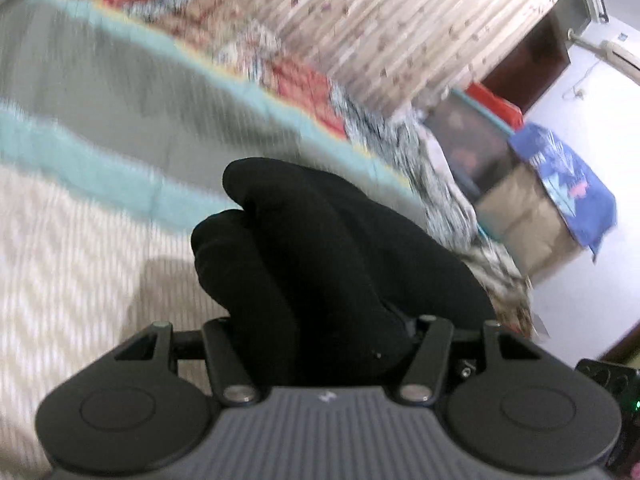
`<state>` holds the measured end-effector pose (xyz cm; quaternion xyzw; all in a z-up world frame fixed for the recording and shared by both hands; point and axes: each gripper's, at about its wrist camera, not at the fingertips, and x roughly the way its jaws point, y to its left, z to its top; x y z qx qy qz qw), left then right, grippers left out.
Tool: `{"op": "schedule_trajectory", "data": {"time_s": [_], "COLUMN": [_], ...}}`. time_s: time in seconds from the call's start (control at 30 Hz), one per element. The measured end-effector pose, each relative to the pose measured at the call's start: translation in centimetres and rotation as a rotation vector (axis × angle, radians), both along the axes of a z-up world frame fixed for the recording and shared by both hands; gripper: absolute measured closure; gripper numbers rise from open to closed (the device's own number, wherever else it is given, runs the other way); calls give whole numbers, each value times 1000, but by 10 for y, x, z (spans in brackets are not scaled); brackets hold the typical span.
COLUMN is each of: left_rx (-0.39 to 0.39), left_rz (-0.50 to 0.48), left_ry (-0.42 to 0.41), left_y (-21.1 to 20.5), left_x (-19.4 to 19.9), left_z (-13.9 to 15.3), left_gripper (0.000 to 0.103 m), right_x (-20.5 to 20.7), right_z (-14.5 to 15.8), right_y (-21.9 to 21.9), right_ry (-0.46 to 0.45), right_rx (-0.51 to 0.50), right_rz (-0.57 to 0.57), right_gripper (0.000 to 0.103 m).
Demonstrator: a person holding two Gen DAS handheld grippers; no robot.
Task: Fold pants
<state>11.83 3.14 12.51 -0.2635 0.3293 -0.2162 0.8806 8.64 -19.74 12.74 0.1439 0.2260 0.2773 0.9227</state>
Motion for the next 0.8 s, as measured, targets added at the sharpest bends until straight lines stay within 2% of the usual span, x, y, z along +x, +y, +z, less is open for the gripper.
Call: {"op": "schedule_trajectory", "data": {"time_s": [0.1,0.23,0.3,0.37,0.4,0.43,0.5,0.57,0.63,0.67,0.77,0.8], "left_rx": [50,120,186,231,243,245,246,247,270,286,341,362], "left_rz": [43,104,123,138,149,161,171,171,190,196,198,199], "left_ry": [-31,30,80,189,220,211,201,207,194,174,116,100], "left_y": [0,-6,-9,-14,-16,-18,-21,-22,-21,-19,-20,-21], "left_x": [41,94,114,130,132,129,123,118,106,100,70,57], "left_z": [0,-30,-56,-85,-97,-101,-102,-97,-84,-76,-54,-48], "left_gripper": [47,47,47,45,32,25,20,19,20,20,16,11], "right_x": [42,97,118,142,147,148,142,135,122,114,80,69], "right_z": [-4,-28,-47,-76,-90,-103,-111,-108,-97,-93,-81,-80], "right_y": [-1,10,14,13,11,6,-8,-17,-19,-19,-23,-24], "right_ry": [-18,21,89,251,332,394,429,446,441,429,395,396], "right_rx": [13,-26,-41,-24,-19,5,93,113,84,60,9,-1], "right_rz": [18,-12,-48,-111,-146,-180,-193,-189,-207,-225,-231,-228], "right_gripper": [60,60,60,59,53,49,46,40,29,19,17,17]}}
